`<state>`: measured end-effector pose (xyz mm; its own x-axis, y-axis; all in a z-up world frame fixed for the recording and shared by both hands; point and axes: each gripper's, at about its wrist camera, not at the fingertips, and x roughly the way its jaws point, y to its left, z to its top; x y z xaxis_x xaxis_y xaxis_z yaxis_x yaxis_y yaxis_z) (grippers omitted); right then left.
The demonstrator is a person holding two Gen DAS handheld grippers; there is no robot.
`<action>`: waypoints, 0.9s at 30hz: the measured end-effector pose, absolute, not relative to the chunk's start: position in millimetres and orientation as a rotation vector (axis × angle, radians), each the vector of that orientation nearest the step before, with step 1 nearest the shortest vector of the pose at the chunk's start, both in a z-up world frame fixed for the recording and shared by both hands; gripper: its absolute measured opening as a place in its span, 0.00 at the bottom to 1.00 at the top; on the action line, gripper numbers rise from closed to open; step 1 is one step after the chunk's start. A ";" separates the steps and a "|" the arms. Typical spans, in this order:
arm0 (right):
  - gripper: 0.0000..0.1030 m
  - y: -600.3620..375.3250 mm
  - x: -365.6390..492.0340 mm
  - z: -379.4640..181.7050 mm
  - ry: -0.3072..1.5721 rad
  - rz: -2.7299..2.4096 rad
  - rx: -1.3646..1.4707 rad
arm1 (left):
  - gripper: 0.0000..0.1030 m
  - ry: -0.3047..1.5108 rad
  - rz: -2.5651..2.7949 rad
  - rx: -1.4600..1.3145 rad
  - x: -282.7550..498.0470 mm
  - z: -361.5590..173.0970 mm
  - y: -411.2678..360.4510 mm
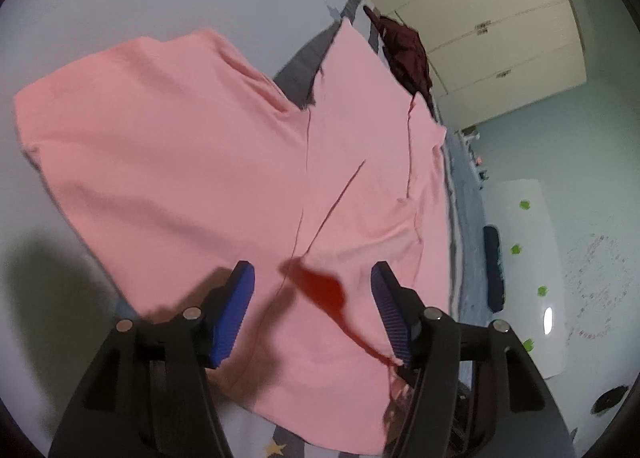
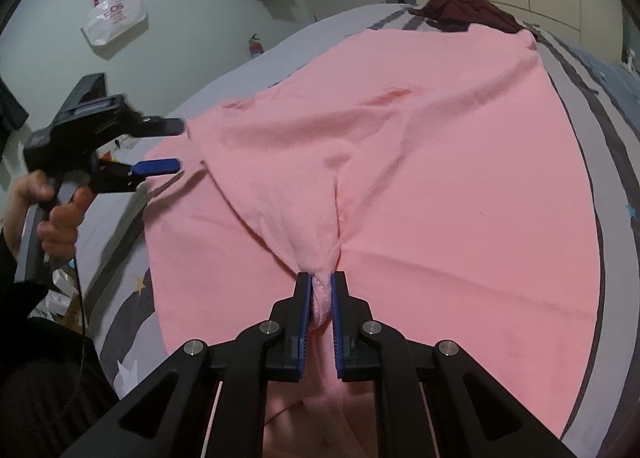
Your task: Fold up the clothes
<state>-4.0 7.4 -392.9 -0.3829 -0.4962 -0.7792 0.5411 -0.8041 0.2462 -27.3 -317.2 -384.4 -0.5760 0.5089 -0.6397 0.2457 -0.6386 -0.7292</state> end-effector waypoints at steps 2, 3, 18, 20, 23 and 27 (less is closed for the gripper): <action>0.09 7.3 -4.4 -395.1 0.057 -2.193 1.214 | 0.56 -1.263 2.342 -1.336 -28.0 -384.7 -320.8; 0.09 7.1 -4.1 -395.6 0.053 -2.193 1.213 | 0.56 -1.264 2.342 -1.338 -29.7 -385.5 -320.9; 0.09 4.6 1.6 -392.2 0.086 -2.198 1.184 | 0.05 -1.236 2.224 -1.430 -66.3 -413.7 -285.4; 0.09 4.0 1.2 -392.2 0.083 -2.197 1.186 | 0.02 -1.226 2.247 -1.424 -65.9 -412.7 -286.2; 0.09 1.9 1.2 -391.3 0.083 -2.194 1.186 | 0.01 -1.208 2.268 -1.402 -65.3 -408.2 -287.9; 0.08 -1.7 2.4 -388.3 0.092 -2.182 1.179 | 0.01 -1.187 2.317 -1.323 -65.0 -394.9 -293.0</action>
<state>2.4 -1.7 -388.3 -0.3861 -0.5077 -0.7702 0.5707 -0.7874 0.2330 -65.0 -293.0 -394.9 -0.5700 0.5378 -0.6212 0.1900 -0.6493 -0.7364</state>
